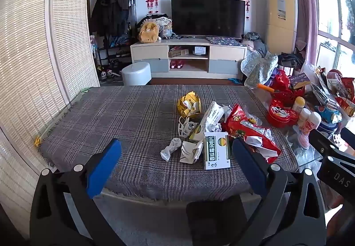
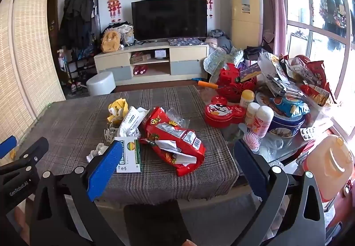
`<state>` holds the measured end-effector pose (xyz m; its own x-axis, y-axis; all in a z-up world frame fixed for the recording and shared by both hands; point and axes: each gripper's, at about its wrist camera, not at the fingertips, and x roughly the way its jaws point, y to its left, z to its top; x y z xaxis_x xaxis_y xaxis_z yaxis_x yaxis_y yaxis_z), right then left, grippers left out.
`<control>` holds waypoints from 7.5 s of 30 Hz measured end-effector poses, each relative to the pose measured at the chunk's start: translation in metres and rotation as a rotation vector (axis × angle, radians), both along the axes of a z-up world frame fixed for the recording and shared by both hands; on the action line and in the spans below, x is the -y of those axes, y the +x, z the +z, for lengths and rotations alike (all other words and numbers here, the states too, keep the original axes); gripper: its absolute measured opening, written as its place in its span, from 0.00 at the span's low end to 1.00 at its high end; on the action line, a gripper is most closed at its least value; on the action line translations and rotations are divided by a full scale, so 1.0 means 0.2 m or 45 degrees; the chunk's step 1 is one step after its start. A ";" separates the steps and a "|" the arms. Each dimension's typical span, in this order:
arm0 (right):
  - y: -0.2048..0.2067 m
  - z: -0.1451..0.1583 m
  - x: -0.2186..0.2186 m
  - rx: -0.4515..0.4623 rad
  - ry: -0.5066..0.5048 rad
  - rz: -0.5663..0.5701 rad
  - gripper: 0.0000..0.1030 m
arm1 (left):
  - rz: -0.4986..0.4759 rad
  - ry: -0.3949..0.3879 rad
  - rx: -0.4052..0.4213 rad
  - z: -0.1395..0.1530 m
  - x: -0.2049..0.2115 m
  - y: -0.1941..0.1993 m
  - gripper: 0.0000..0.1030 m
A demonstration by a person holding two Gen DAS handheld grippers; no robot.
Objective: Collect trash
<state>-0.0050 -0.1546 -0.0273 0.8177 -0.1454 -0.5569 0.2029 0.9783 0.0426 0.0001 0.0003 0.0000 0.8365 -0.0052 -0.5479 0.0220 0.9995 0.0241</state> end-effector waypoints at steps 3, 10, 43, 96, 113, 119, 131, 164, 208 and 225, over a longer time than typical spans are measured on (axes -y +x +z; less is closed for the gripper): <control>-0.01 0.01 0.00 0.013 -0.010 -0.001 0.97 | -0.001 0.004 0.000 0.00 0.00 0.00 0.92; 0.00 -0.02 -0.02 0.014 -0.023 0.011 0.97 | -0.003 0.009 0.005 0.00 0.00 0.00 0.92; 0.01 -0.01 0.00 0.000 -0.011 0.014 0.97 | -0.002 -0.004 0.013 0.02 0.03 0.00 0.92; 0.08 -0.12 0.08 -0.039 0.072 -0.016 0.97 | 0.015 0.040 -0.096 -0.15 0.00 0.12 0.92; 0.46 -0.53 0.31 -0.307 0.245 -0.007 0.97 | -0.074 -0.037 -0.327 -0.45 0.03 0.45 0.92; 0.58 -0.62 0.31 -0.418 0.235 0.099 0.64 | -0.143 -0.071 -0.450 -0.57 0.15 0.61 0.68; 0.71 -0.74 0.32 -0.525 0.257 0.173 0.53 | -0.241 -0.066 -0.546 -0.72 0.35 0.73 0.62; 0.71 -0.73 0.32 -0.482 0.272 0.245 0.06 | -0.245 0.177 -0.509 -0.89 0.56 0.81 0.67; 0.73 -0.74 0.51 -0.388 0.571 0.176 0.55 | -0.223 0.121 -0.490 -0.92 0.43 0.81 0.28; 0.75 -0.78 0.51 -0.479 0.568 0.193 0.55 | -0.241 0.101 -0.540 -1.01 0.47 0.84 0.45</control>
<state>0.1454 -0.2567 -0.1843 0.5458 0.2722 -0.7925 0.1432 0.9016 0.4083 0.1686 -0.0928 -0.2026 0.5270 -0.0804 -0.8461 0.2285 0.9723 0.0500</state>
